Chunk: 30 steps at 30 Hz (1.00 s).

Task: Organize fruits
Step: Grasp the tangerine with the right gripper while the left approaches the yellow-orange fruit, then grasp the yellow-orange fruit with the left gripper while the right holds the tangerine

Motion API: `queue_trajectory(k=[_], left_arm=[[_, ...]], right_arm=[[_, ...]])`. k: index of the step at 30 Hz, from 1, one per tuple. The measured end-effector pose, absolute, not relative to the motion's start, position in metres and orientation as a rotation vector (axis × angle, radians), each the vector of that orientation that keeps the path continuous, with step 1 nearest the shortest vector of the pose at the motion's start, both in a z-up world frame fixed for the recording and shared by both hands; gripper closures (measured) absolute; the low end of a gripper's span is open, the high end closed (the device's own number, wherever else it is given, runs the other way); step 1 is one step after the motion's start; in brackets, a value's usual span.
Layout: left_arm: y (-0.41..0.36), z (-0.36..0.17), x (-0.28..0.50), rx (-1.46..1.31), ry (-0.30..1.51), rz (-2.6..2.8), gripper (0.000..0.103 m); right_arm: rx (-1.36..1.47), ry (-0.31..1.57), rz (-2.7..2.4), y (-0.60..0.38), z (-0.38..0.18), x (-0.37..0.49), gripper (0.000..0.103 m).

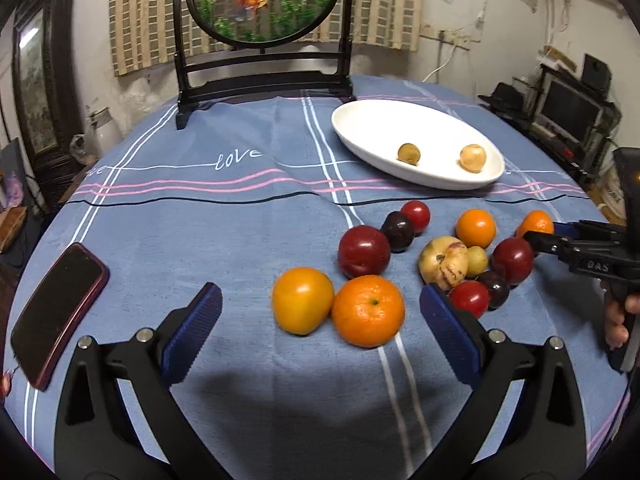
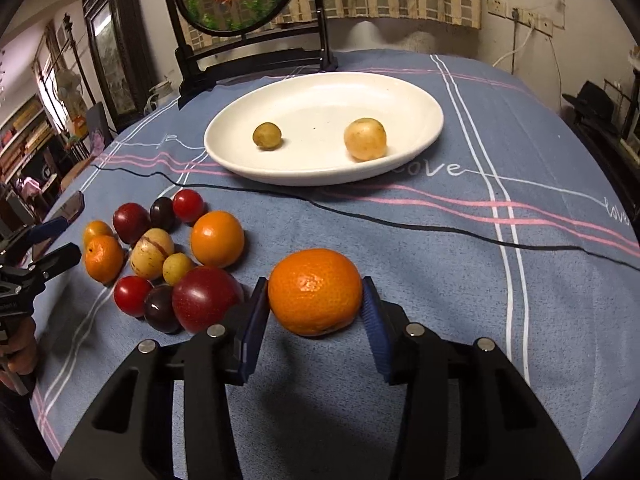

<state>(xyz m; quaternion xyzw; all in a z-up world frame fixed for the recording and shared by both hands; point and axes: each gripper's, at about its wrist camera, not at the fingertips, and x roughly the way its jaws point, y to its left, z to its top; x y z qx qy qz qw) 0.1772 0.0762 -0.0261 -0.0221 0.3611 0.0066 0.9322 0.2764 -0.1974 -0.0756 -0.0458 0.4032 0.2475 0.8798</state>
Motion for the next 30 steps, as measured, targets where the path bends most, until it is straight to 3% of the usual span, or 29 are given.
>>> queue_trajectory(k=[6,8,10,13,30], left_arm=[[0.115,-0.026,0.179,-0.18,0.735,0.02,0.011],[0.124,-0.031,0.186,-0.247,0.768,0.017,0.021],[0.127,-0.038,0.192,-0.288,0.812,-0.007,0.044],[0.126,-0.042,0.196,-0.313,0.827,-0.039,0.051],[0.117,-0.053,0.205,-0.305,0.876,-0.007,0.051]], right_arm=[[-0.13,0.837,0.503,-0.193,-0.076,0.274,0.057],[-0.137,0.836,0.501,-0.192,-0.076,0.274,0.057],[-0.137,0.837,0.501,-0.192,-0.076,0.273,0.057],[-0.138,0.837,0.5,-0.192,-0.076,0.273,0.057],[-0.144,0.836,0.497,-0.192,-0.076,0.272,0.057]])
